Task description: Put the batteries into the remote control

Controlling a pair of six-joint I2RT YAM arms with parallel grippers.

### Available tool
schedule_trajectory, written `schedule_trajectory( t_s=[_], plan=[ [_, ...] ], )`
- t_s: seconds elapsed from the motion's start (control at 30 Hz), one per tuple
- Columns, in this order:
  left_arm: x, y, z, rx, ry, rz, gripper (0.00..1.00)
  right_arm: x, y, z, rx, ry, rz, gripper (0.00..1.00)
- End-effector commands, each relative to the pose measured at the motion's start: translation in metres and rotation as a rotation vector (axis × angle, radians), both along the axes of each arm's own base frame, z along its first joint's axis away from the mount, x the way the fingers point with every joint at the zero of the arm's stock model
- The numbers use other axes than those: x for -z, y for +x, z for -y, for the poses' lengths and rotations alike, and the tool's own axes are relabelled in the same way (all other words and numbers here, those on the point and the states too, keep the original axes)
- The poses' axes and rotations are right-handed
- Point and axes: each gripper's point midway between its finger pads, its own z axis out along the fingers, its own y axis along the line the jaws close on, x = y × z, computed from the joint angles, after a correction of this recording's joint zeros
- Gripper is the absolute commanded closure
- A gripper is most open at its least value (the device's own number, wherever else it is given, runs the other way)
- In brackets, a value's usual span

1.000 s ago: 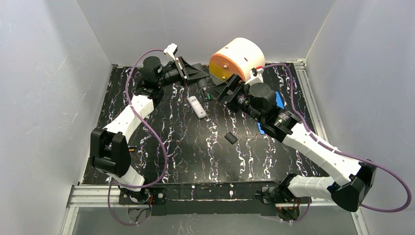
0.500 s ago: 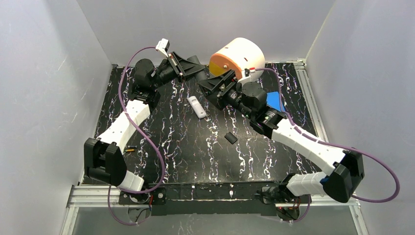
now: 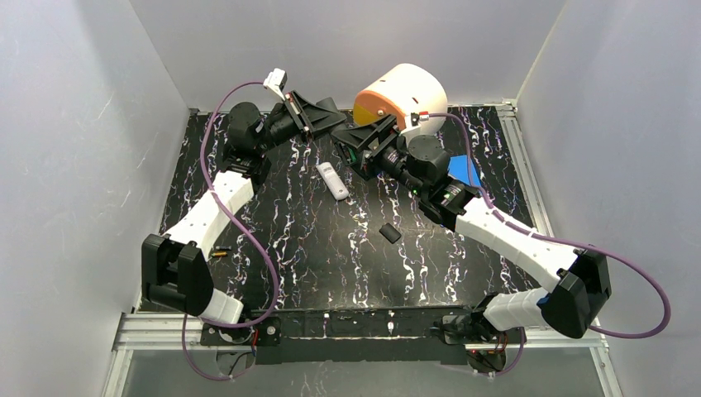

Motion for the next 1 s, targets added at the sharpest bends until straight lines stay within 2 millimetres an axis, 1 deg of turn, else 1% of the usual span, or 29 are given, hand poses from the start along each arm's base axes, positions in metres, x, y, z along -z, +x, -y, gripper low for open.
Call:
schedule_trajectory(
  t_s=[0.0,0.07,0.2,0.5,0.73,0.9,0.97],
  plan=[
    [-0.026,-0.022,-0.004,0.016,-0.014,0.103,1.0,-0.039,-0.004,0.007,-0.016,0.109,0.052,0.25],
    [-0.025,-0.023,-0.004,0.018,-0.012,0.105,1.0,-0.037,-0.003,0.007,-0.028,0.127,0.04,0.33],
    [-0.025,-0.025,-0.003,0.027,-0.011,0.105,1.0,-0.036,-0.004,0.006,-0.04,0.139,0.028,0.42],
    [-0.025,-0.025,-0.003,0.022,-0.013,0.104,1.0,-0.031,-0.006,0.002,-0.085,0.107,0.013,0.53],
    [-0.03,-0.024,-0.002,0.027,-0.026,0.093,1.0,-0.025,-0.006,-0.004,-0.116,0.067,0.022,0.63],
    [-0.033,-0.021,-0.002,0.024,-0.039,0.077,1.0,-0.025,-0.005,-0.001,-0.102,0.029,0.057,0.7],
    [-0.033,-0.02,-0.002,0.026,-0.047,0.057,1.0,-0.025,-0.005,0.0,-0.099,0.018,0.07,0.72]
  ],
)
